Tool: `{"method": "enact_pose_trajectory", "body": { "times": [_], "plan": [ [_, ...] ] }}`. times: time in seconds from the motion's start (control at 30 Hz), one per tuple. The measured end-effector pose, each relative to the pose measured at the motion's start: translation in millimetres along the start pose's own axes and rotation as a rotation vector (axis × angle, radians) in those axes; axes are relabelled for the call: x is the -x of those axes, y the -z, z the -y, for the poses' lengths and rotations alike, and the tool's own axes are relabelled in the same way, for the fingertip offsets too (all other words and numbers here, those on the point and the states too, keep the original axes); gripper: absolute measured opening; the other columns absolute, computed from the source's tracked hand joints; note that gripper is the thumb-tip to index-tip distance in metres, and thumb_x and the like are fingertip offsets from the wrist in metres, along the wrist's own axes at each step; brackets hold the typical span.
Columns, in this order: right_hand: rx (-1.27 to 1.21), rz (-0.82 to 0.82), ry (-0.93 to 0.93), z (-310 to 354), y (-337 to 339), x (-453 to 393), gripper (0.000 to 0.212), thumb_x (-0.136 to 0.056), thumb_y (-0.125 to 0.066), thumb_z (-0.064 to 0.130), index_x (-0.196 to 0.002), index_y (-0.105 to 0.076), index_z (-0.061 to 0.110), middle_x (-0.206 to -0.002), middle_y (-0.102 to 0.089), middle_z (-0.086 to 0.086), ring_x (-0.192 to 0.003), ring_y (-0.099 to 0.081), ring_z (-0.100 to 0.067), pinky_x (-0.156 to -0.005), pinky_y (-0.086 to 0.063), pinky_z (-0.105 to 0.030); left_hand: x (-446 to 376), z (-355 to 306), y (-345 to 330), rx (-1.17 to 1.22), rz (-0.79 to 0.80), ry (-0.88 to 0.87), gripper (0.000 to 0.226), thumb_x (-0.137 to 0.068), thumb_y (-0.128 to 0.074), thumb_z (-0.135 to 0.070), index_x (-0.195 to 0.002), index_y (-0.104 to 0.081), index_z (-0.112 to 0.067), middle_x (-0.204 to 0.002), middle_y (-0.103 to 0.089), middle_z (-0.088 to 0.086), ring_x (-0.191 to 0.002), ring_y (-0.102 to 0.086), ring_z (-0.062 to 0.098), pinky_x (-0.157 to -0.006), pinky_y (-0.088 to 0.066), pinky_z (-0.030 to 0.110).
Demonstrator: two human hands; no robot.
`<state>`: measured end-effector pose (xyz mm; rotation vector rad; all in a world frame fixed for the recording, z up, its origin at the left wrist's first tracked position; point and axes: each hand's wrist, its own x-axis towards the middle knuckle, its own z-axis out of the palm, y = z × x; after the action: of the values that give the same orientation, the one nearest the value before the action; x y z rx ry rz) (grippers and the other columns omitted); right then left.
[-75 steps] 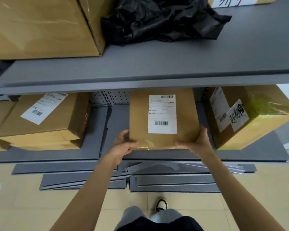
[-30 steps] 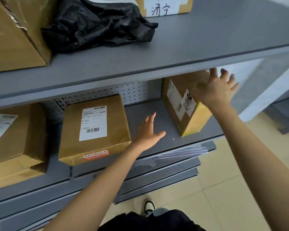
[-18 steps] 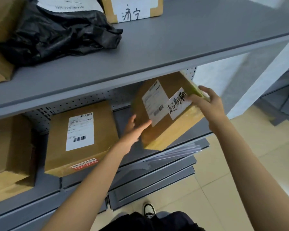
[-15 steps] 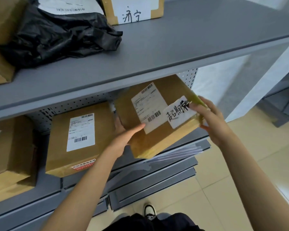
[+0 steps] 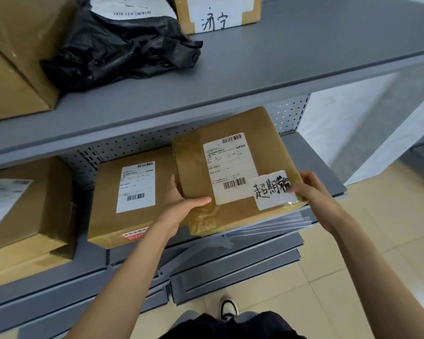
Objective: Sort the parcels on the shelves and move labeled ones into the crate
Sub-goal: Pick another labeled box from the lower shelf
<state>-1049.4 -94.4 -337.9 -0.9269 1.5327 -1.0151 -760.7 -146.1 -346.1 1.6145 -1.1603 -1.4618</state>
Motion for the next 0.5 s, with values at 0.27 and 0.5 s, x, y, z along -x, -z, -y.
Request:
{"method": "enact_pose_trajectory", "body": {
  "times": [0.27,0.5],
  "plan": [
    [-0.111,-0.005,-0.034,-37,-4,46,0.080,-0.073,-0.074,0.003,-0.136,-0.033,0.030,-0.103,-0.072,0.006,-0.098,-0.066,-0.013,-0.083,-0.049,-0.029,11,-3,-3,-0.174,0.176,-0.046,0.128,-0.049,-0.090,-0.018,-0.147,-0.009,-0.034,-0.122,-0.044,-0.013,-0.110,-0.045,0.010,-0.094,-0.041,0.032],
    [-0.249,-0.329,-0.044,-78,10,148,0.095,-0.064,-0.082,0.002,-0.139,-0.032,0.032,-0.110,-0.068,0.004,-0.090,-0.068,-0.004,-0.072,-0.051,-0.020,36,-6,-55,-0.354,0.527,-0.190,0.104,-0.053,-0.089,-0.020,-0.133,-0.027,-0.041,-0.116,-0.052,-0.017,-0.109,-0.051,0.008,-0.088,-0.043,0.027]
  ]
}}
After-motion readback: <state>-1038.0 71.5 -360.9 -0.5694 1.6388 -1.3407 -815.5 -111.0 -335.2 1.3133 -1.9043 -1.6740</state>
